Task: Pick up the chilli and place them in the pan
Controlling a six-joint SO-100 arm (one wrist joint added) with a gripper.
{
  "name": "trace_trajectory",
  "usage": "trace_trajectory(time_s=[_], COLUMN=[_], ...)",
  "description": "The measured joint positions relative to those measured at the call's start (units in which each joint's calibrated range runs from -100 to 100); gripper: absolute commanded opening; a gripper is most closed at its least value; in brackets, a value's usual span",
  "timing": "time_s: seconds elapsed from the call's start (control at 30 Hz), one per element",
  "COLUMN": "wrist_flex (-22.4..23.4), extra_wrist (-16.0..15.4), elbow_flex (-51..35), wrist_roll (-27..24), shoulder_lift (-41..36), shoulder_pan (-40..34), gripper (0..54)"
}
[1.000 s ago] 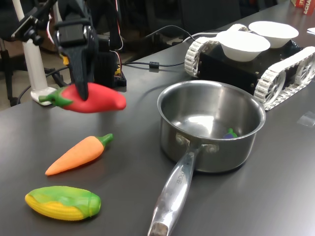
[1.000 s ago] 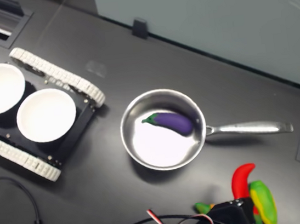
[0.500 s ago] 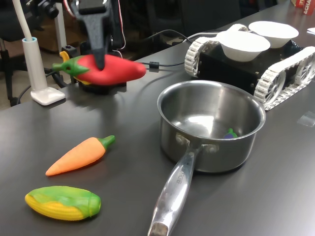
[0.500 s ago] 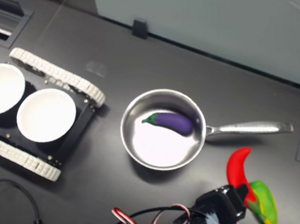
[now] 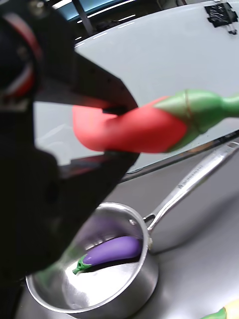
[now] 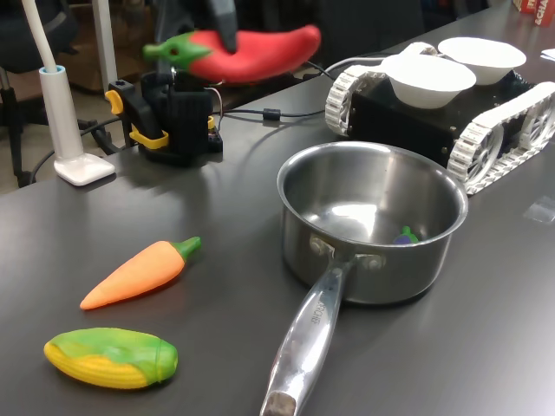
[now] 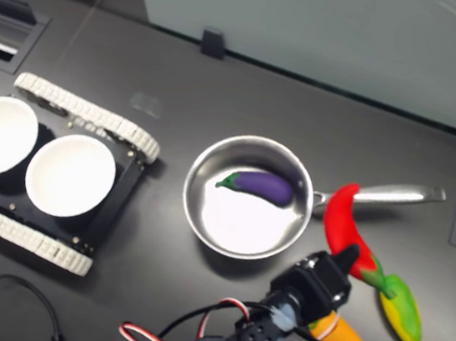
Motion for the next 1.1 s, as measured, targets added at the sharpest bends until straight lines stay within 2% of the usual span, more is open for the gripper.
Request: trace_trajectory(time_s=[0.13,0.27,0.47,0.83,1.1], wrist_flex=[0.0,0.0,0.0,-1.3,-6.6], extra_wrist=[0.1,2.2,3.7,4.5,4.5], elbow_flex=[0.0,0.0,0.2,11.4,22.8], wrist_roll=[-0.5,-1.0,-1.0,-1.5,-1.4], shoulder_lift=[-1.5,-2.9,-4.7,-8.5,-10.7], shoulder_pan=[-3.1,-8.6,-15.2,-25.2,-30.0], gripper=[0.0,0.0,0.0,0.0,0.0])
